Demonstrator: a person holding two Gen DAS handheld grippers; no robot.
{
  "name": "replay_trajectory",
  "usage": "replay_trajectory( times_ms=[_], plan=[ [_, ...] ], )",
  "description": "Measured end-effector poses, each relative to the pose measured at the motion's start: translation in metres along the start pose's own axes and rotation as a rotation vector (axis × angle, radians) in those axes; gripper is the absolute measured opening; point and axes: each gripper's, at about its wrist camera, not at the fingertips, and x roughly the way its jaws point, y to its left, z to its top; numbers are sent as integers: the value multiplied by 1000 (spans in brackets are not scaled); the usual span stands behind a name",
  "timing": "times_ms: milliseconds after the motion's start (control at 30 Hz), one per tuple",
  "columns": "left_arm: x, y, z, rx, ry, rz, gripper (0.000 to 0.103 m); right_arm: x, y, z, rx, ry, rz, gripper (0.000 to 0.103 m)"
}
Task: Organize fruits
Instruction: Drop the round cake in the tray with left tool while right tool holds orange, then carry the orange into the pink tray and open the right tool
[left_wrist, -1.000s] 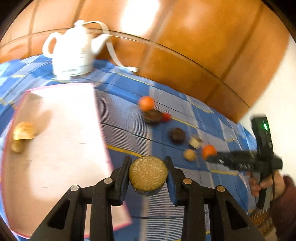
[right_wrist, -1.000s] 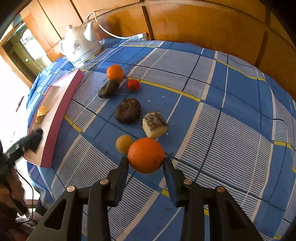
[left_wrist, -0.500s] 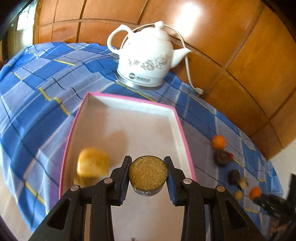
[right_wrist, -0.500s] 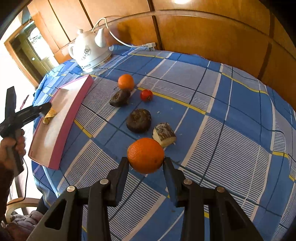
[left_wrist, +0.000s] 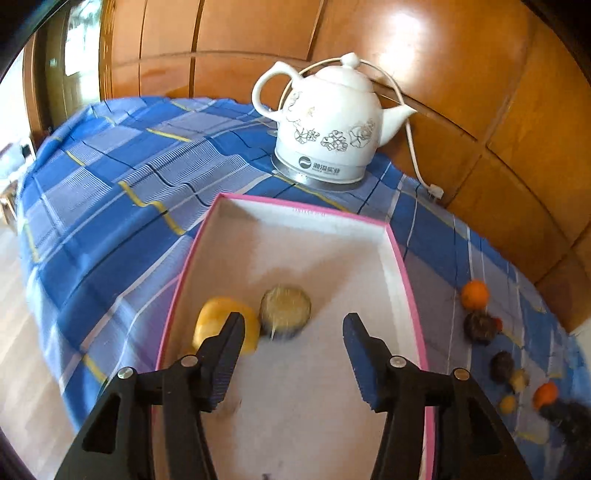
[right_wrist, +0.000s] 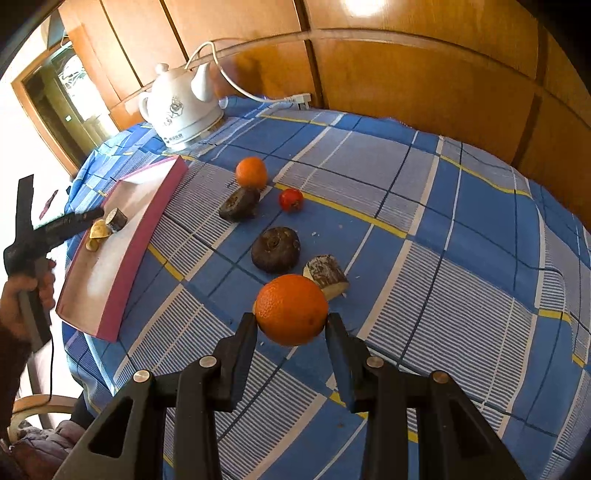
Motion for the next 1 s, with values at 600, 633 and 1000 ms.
replay_trajectory(
  times_ms=[600, 633, 1000],
  plan=[
    [-36, -21, -61, 82, -4, 5, 57, 0, 19, -2, -47, -8, 51, 39],
    [-37, -22, -62, 88, -6, 8, 57, 1, 20, -3, -52, -6, 59, 39],
    [-44, -20, -69, 100, -8, 8, 57, 9, 37, -8, -105, 27, 103, 39]
  ],
)
